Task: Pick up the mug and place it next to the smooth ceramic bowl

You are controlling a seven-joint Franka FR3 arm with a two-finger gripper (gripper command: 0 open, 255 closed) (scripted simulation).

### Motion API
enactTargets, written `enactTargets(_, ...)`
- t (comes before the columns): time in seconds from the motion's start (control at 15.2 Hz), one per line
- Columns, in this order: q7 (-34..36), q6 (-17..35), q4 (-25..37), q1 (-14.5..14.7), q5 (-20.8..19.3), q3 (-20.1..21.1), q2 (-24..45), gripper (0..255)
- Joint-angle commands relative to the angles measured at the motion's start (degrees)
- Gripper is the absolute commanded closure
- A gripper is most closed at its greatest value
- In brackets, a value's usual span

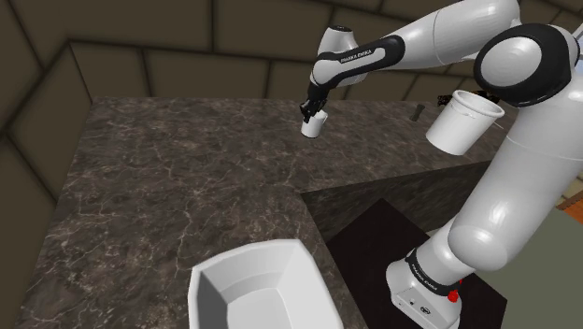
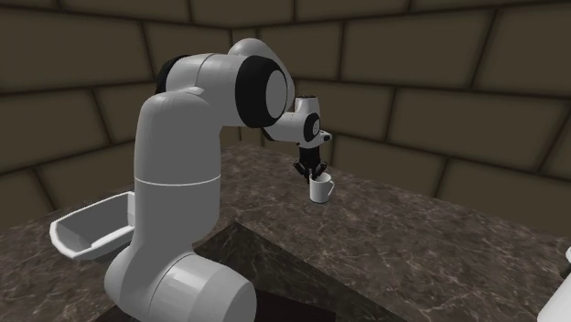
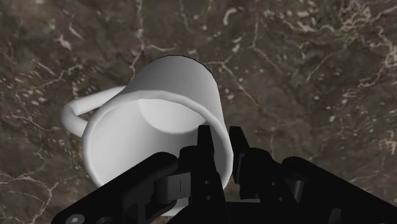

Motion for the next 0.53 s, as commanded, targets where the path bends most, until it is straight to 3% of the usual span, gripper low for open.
enactTargets(0.0,0.00,0.01,0.01,0.00,0.00,0.00,0.00,255)
enactTargets(0.46,-0.17,-2.70,1.29,0.02,0.07,0.02,-1.44,255)
